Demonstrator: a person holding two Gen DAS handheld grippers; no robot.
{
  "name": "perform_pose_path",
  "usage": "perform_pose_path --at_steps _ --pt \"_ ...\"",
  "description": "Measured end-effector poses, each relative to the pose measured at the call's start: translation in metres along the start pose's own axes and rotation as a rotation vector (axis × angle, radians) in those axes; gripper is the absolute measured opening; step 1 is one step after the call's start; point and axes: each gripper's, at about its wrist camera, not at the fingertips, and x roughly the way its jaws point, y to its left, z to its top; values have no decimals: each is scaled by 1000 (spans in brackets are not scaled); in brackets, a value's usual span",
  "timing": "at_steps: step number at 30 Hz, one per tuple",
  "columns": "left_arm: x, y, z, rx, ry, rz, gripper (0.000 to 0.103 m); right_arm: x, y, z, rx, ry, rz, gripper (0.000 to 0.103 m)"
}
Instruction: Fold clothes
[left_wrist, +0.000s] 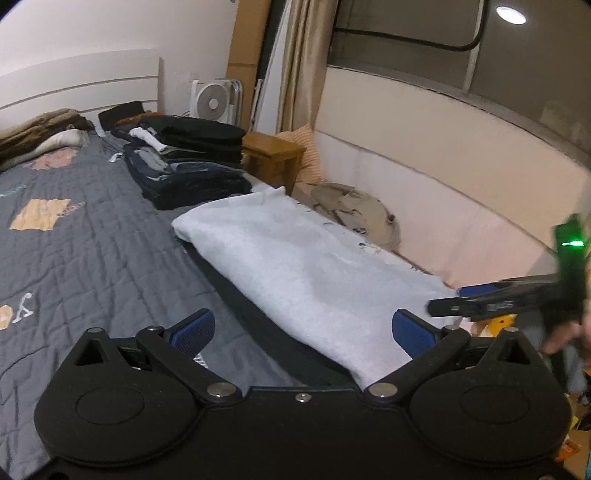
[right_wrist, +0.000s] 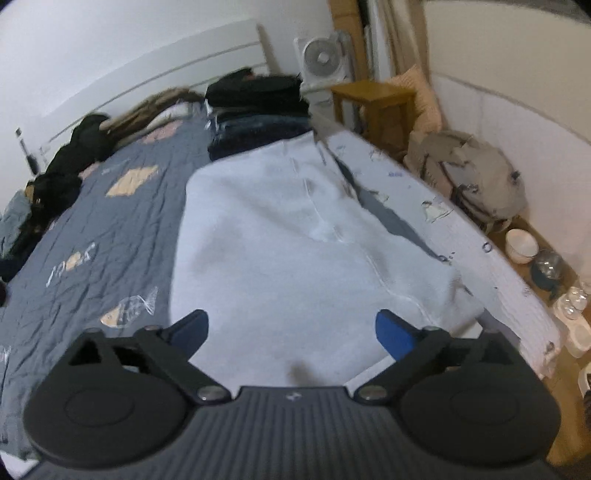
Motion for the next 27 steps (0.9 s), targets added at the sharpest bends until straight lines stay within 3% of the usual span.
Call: perform_pose_path --at_steps 5,16,22,27 --pt "-11 -6 0 5 35 -10 103 -44 24 -11 39 -88 -70 98" --pt "-46 -24 -7 51 38 31 103 -99 68 -33 35 -123 -204 98" --pt "-64 -24 -6 59 57 39 103 -125 91 -44 70 -119 -164 98" --pt "-77 -26 -4 74 69 18 103 -139 107 -46 25 -107 -152 98"
